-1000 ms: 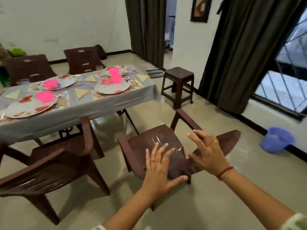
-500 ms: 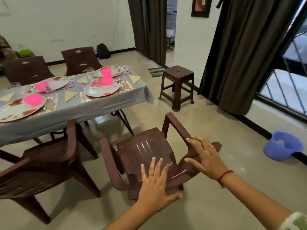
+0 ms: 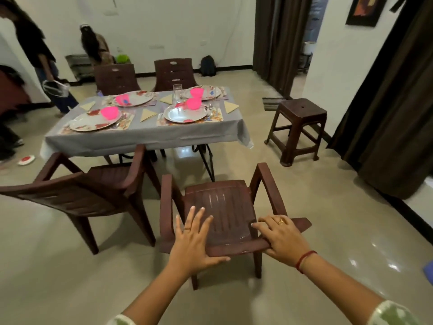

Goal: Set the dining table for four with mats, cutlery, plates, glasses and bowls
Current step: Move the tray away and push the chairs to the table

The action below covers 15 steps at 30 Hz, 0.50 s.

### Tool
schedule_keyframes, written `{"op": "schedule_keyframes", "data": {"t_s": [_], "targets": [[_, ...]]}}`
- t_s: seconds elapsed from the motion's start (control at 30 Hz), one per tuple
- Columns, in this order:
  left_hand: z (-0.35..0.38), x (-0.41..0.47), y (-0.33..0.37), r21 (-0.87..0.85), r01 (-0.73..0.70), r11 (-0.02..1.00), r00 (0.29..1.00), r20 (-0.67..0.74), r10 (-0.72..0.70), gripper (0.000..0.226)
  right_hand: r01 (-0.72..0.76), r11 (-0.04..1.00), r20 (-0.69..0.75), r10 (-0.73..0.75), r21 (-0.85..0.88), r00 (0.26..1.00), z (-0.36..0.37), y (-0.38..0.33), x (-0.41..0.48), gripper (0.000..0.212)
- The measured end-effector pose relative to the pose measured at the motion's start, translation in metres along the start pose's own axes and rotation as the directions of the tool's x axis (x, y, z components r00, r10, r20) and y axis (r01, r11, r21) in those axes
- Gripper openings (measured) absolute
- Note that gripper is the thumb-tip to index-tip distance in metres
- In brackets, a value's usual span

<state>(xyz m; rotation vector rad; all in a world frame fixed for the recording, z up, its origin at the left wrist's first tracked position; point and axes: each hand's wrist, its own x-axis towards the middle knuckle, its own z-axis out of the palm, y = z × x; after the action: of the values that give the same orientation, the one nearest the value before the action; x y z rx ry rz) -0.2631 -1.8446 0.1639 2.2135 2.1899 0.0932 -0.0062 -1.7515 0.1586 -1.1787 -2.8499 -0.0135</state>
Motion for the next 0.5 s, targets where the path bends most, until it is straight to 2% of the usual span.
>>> {"op": "schedule_keyframes", "data": {"t_s": [0.3,0.5], "targets": [[-0.003,0.067,-0.040,0.075,0.048,0.996,0.998,0.037,-0.051,0.112,-0.010,0.999,-0.066,0.007,-0.054,0.998,0.004,0.016,0.081,0.064],[-0.005,0.136,-0.087,0.080,0.047,0.996,0.999,-0.017,-0.046,0.121,0.003,0.997,-0.062,-0.007,-0.074,0.998,0.010,0.033,0.165,0.070]]}}
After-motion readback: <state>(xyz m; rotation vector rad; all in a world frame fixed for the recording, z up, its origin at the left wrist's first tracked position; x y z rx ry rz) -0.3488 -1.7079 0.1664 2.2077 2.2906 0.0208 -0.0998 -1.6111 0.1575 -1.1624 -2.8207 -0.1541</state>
